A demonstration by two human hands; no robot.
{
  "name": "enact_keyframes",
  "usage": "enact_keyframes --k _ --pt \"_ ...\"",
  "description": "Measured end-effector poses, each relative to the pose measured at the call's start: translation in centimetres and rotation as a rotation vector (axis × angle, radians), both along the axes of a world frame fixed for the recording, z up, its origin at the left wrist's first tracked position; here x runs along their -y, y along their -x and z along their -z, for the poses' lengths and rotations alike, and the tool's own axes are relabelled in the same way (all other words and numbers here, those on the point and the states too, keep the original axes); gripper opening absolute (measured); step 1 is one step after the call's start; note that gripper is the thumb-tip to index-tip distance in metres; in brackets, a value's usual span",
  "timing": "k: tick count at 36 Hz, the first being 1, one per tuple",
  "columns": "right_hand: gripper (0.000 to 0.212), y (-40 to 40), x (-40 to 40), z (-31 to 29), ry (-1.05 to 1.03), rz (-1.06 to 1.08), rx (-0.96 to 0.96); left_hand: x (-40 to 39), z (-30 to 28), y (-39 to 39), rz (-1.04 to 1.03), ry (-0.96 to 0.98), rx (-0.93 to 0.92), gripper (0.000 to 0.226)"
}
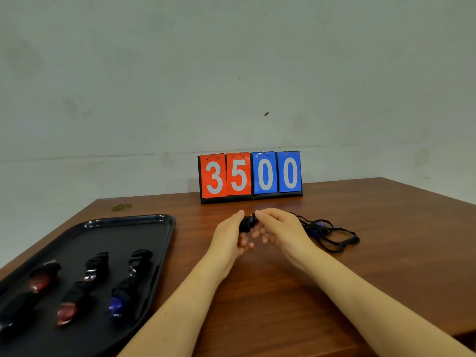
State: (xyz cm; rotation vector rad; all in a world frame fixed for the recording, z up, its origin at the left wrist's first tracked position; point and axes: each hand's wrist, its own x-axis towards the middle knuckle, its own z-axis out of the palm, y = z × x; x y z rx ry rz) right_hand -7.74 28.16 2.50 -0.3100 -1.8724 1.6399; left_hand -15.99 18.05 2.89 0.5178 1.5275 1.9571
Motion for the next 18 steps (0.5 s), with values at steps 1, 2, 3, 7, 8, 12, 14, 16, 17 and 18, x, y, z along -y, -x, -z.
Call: enact_keyframes --k 1,2,3,7,8,12,14,16,17,18 --pt "0.02 -0.05 -0.04 -0.04 0.033 -0.024 -0.007 0.11 -0.04 -0.08 0.017 -0.022 0.047 0.027" --pt "0.02 -0.1 -0.09 -0.06 0.061 -0.046 -0.016 0.21 -0.01 -0.08 0.04 -0.042 0.081 0.029" --pt "0.02 -0.13 -0.12 -0.11 0.085 -0.063 -0.027 0.3 0.03 -0.06 0.068 -0.06 0.101 0.032" --pt "0.018 -0.13 0.03 -0.31 0.067 -0.046 -0.035 0.47 0.25 0.18 0.155 -0.096 0.045 0.036" --pt "0.018 -0.12 0.13 -0.35 0.04 -0.022 -0.032 0.44 0.18 0.13 0.156 -0.085 0.013 0.033" --pt "0.014 -0.07 0.42 -0.31 -0.006 0.028 -0.052 0.28 0.05 -0.06 0.092 -0.067 -0.001 0.025" --pt "0.012 -0.06 0.47 -0.29 0.004 0.028 -0.054 0.27 0.1 -0.06 0.077 -0.091 0.021 0.024" --pt "0.013 -0.06 0.45 -0.31 0.004 0.028 -0.037 0.24 0.17 0.0 0.063 -0.102 0.03 0.025" --pt "0.013 -0.04 0.45 -0.33 0.003 0.026 -0.027 0.22 0.22 0.02 0.056 -0.101 0.032 0.025" --pt "0.014 -0.05 0.45 -0.34 0.003 0.026 -0.019 0.2 0.26 0.0 0.05 -0.097 0.032 0.025"
